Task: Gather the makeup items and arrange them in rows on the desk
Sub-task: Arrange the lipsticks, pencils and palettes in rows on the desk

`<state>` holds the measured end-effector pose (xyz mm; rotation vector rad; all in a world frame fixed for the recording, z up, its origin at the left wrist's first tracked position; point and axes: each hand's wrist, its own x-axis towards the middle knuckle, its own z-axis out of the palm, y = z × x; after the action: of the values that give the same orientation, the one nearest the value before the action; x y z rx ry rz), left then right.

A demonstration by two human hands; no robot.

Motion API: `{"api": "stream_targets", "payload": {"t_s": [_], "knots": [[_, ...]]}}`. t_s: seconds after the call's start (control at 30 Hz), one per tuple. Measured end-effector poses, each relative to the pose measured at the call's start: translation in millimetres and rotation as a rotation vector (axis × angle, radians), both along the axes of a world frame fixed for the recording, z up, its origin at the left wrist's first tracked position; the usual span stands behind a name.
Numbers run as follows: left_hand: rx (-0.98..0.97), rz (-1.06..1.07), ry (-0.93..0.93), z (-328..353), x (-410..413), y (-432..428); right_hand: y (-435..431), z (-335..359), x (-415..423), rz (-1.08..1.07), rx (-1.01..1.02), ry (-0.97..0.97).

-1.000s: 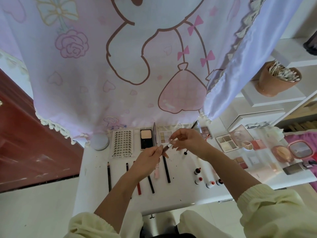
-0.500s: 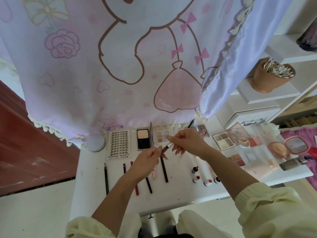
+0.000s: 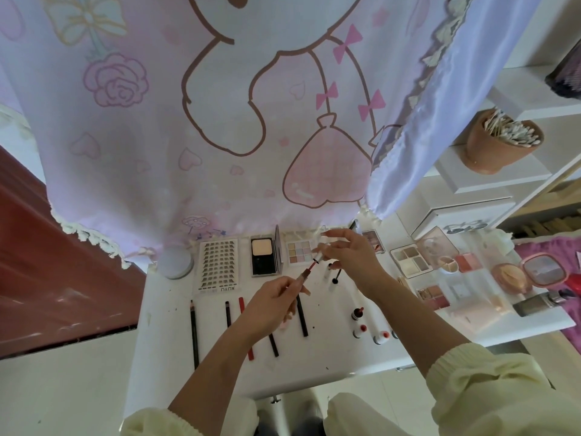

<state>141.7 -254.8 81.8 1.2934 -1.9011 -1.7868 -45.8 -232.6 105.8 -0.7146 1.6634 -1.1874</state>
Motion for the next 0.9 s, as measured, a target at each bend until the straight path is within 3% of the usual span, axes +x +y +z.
{"api": "stream_targets", "payload": {"t_s": [0.27,0.6,0.9], "knots": [[0.037,-0.03,-0.066,-18,-7,14,-4,-16,3,0.033,0.069,0.093],[0.094,0.103,-0.234,-62,-33,34,-10,-44,8,0.344,0.316,0.623],[0.138,0.145,-0.269,-73,-42,39,-12,-50,10,0.503,0.297,0.803]]}}
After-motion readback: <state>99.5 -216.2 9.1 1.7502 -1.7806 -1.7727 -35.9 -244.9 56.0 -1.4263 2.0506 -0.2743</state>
